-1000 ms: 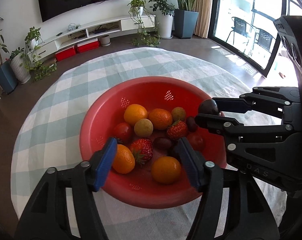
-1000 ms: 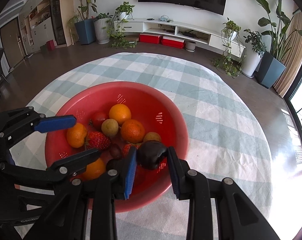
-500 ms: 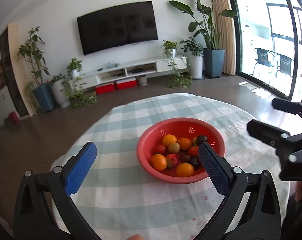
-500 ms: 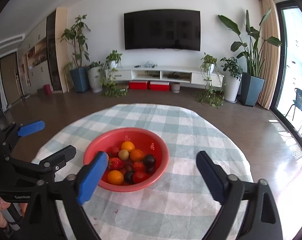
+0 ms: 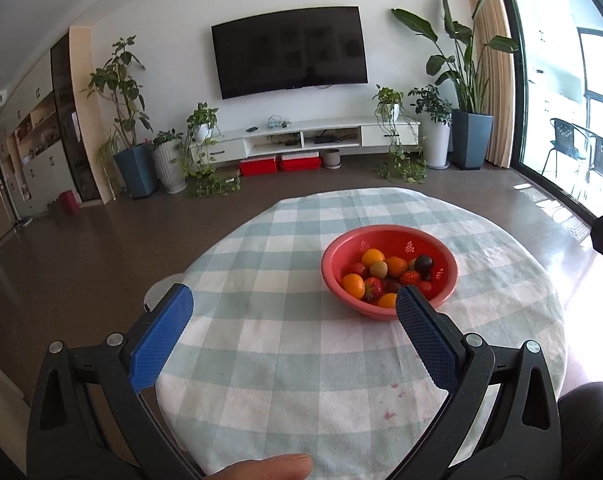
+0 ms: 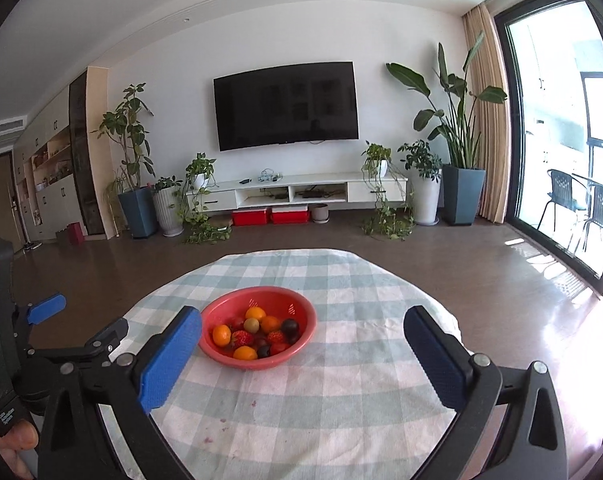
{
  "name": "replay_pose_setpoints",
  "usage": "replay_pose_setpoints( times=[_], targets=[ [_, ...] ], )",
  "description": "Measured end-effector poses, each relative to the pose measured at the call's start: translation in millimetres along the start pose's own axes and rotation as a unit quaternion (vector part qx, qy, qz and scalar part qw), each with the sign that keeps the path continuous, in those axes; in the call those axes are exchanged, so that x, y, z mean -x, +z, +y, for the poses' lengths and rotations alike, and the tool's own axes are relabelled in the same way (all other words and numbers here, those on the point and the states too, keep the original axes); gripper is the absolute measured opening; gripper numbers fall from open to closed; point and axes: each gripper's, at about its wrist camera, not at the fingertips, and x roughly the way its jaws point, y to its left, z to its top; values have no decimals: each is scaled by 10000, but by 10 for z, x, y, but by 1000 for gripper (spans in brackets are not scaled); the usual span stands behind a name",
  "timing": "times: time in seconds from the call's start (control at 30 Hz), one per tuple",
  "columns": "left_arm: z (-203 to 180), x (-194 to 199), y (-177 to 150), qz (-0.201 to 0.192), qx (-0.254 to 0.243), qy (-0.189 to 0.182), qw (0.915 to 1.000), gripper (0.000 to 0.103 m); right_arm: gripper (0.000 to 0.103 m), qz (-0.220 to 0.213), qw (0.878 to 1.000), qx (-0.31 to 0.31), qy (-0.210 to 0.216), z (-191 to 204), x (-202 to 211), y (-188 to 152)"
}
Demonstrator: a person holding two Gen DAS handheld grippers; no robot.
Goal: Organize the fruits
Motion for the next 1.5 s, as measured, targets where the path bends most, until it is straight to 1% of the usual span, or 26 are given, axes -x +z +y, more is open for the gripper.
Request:
replay_pose_setpoints(
  times=[0.1, 0.2, 0.37, 0.6, 0.73, 1.23, 1.5],
  targets=[
    [23, 17, -109, 233, 144, -230, 9994, 103, 103, 70, 10000, 29, -19, 43, 41, -97],
    [-33, -26, -217, 511, 147, -445, 9976, 103, 103, 309, 9995, 48, -84, 76, 6, -180],
    [-138, -77, -354, 707, 61, -519, 9961, 103, 103, 650, 9977, -18, -196, 47, -85, -303],
    [-191, -181, -427, 824, 13, -625, 9946, 103, 103, 948, 9953, -70, -209, 25, -204, -415],
    [-189, -271, -462, 911, 36, -618, 9939, 103, 103, 1032, 9945, -43, -194, 37, -240, -444],
    [-122, -449, -553, 1106, 125, -660, 9916, 103, 103, 1228, 9922, -7, -190, 84, -343, -537],
    [-123, -485, -578, 1142, 128, -643, 9913, 103, 103, 1294, 9914, 24, -179, 95, -379, -564]
  ],
)
